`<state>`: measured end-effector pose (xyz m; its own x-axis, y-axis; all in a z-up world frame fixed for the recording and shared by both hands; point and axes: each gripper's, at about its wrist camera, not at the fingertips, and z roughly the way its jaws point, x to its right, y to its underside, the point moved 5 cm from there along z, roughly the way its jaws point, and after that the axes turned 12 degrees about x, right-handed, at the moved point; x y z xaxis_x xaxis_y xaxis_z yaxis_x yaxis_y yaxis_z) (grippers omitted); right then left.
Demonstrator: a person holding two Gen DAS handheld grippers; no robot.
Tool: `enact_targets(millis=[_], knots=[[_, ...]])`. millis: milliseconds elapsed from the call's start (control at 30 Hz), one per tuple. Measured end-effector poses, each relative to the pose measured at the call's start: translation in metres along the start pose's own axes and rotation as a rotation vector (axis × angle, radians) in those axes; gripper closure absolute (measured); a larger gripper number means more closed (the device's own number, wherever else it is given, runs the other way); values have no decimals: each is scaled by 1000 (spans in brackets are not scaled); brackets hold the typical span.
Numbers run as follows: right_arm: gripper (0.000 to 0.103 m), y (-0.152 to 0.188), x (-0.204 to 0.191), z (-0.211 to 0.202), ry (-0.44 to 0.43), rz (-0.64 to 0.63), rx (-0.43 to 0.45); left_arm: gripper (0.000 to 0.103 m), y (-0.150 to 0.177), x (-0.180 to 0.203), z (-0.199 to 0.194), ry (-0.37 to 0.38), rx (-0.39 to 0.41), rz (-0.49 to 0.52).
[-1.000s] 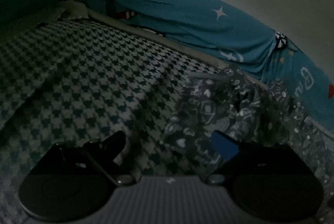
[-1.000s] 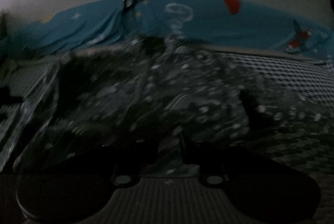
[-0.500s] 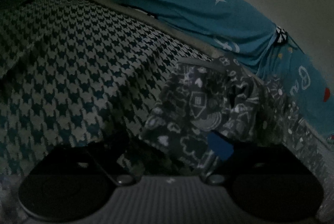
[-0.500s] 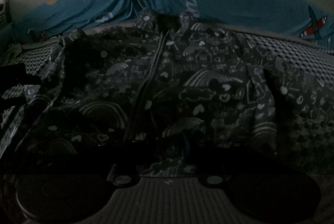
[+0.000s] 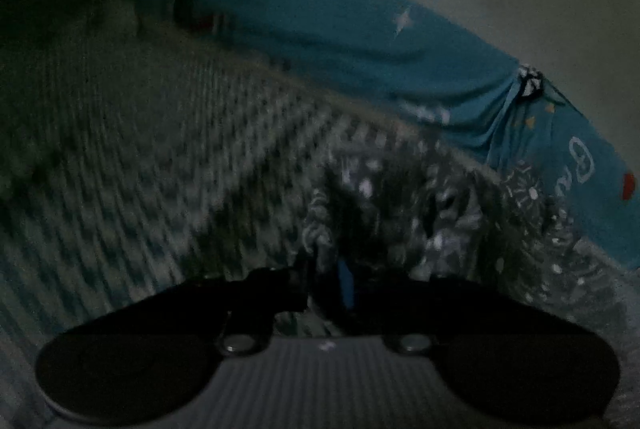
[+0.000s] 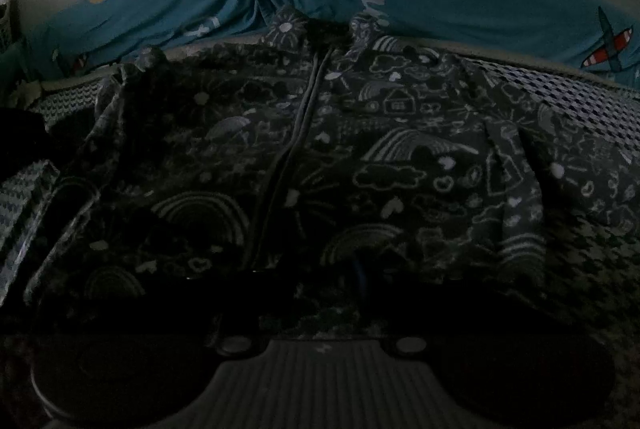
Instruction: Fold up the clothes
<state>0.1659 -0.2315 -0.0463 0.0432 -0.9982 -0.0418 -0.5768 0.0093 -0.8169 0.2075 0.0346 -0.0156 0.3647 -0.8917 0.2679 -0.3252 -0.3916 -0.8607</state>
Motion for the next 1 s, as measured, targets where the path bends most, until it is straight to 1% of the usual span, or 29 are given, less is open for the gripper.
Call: enact_targets(millis=[67, 133, 200, 400, 500, 600, 833, 900, 967, 1000], knots=[[74, 0, -2, 0, -11, -6, 1, 89, -13, 5, -4, -15, 46, 58], [74, -1, -4, 1, -16, -14, 2, 90, -27, 2, -5, -80, 83, 97], [74, 0, -5, 1, -21, -20, 2, 90, -43, -3, -5, -124, 121, 138], [73, 0, -7, 5, -20, -32, 3, 90, -84, -30, 2, -208, 185, 217], [73, 0, -8, 8, -16, -44, 8, 90, -92, -51, 13, -233, 158, 221], [73, 1, -7, 10, -13, -55, 12, 90, -91, -67, 25, -263, 121, 226], [72, -1, -5, 12, -16, -64, 12, 89, -75, -97, 44, -347, -17, 185], [72, -1, -5, 12, -19, -67, 10, 82, -72, -106, 46, -374, -44, 147], [71, -2, -5, 12, -20, -67, 9, 80, -71, -117, 44, -401, -57, 81], [71, -2, -5, 11, -19, -67, 8, 73, -72, -121, 41, -419, -54, 62]])
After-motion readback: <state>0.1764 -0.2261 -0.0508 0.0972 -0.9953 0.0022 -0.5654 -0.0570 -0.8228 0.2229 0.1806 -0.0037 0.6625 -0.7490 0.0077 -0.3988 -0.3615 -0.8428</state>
